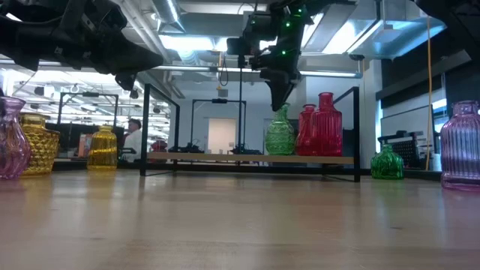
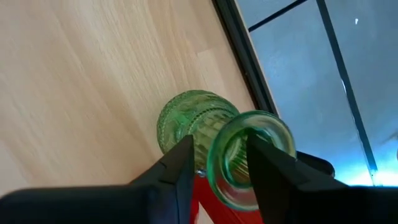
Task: Sort vases onto shelf
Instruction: Put the left green vase on the shelf, then put the bottom green vase on the shelf aligned with the other green vase
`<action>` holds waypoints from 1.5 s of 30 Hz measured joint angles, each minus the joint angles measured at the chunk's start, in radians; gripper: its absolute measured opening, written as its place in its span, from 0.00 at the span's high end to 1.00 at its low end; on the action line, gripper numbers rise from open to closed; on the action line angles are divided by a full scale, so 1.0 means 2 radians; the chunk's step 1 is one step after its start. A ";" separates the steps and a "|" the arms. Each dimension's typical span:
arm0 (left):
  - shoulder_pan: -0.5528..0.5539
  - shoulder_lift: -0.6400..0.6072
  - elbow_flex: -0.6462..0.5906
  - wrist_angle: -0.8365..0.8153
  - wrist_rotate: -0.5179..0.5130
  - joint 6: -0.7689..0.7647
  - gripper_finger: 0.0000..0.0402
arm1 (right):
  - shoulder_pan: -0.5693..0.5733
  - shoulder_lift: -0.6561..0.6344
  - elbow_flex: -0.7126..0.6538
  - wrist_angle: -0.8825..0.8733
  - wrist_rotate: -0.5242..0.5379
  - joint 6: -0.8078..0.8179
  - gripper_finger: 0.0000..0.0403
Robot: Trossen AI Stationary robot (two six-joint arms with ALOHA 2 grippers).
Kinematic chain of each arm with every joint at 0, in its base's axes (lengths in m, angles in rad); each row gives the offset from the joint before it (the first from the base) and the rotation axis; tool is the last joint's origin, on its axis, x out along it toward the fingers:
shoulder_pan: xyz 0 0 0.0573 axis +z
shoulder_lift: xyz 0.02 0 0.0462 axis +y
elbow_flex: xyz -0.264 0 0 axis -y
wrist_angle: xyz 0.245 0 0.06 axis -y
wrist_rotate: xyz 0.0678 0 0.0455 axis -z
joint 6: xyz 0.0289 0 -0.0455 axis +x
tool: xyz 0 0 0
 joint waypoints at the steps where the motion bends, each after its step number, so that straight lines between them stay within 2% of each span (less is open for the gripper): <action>1: 0.000 0.000 0.000 0.000 0.000 0.000 1.00 | 0.000 0.000 0.008 -0.008 0.000 0.002 0.68; 8: 0.000 0.000 0.000 0.000 0.000 0.000 1.00 | 0.015 -0.007 0.075 -0.052 -0.027 0.012 0.68; 13: 0.000 0.000 0.000 0.000 0.000 0.000 1.00 | 0.033 -0.046 0.075 -0.086 -0.028 0.025 0.67; 20: 0.000 0.000 0.000 0.000 0.001 0.000 1.00 | 0.037 -0.130 0.024 -0.109 -0.027 0.066 0.67; 28: 0.000 0.000 0.000 -0.001 0.004 0.000 1.00 | 0.060 -0.239 -0.097 -0.111 -0.038 0.130 0.67; 32: 0.000 0.000 0.000 0.000 0.004 0.000 1.00 | 0.106 -0.295 -0.149 -0.111 -0.041 0.186 0.67; 37: 0.000 0.000 0.000 0.000 0.004 0.000 1.00 | 0.193 -0.347 -0.190 -0.114 -0.046 0.289 0.67; 45: 0.000 0.000 0.000 0.000 0.004 -0.002 1.00 | 0.357 -0.357 -0.200 -0.119 -0.075 0.467 0.67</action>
